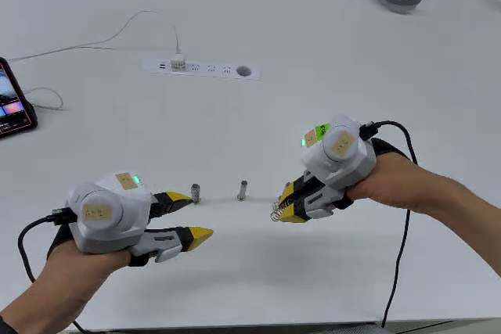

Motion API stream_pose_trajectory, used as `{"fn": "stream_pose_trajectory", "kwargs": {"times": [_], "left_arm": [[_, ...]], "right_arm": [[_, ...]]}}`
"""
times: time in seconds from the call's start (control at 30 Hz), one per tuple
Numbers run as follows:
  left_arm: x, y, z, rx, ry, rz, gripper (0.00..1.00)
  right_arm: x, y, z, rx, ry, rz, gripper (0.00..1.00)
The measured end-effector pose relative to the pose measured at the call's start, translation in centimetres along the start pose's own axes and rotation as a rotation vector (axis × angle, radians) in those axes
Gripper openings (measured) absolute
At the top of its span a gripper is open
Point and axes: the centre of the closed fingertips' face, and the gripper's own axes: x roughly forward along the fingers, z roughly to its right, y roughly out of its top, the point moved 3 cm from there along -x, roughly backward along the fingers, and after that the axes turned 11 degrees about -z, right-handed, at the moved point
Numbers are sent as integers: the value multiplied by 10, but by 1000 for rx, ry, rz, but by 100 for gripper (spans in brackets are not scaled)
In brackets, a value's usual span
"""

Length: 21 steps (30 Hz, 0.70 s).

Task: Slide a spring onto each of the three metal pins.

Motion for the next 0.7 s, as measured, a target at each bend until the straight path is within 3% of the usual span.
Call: {"fn": "stream_pose_trajectory", "kwargs": {"times": [0.3, 0.7], "left_arm": [[-13, -20, -14, -62, 57, -13, 45], [-27, -34, -31, -130, 115, -7, 52]], "right_arm": [[14, -2, 16, 24, -35, -37, 12], [19, 7, 42, 45, -60, -60, 13]]}}
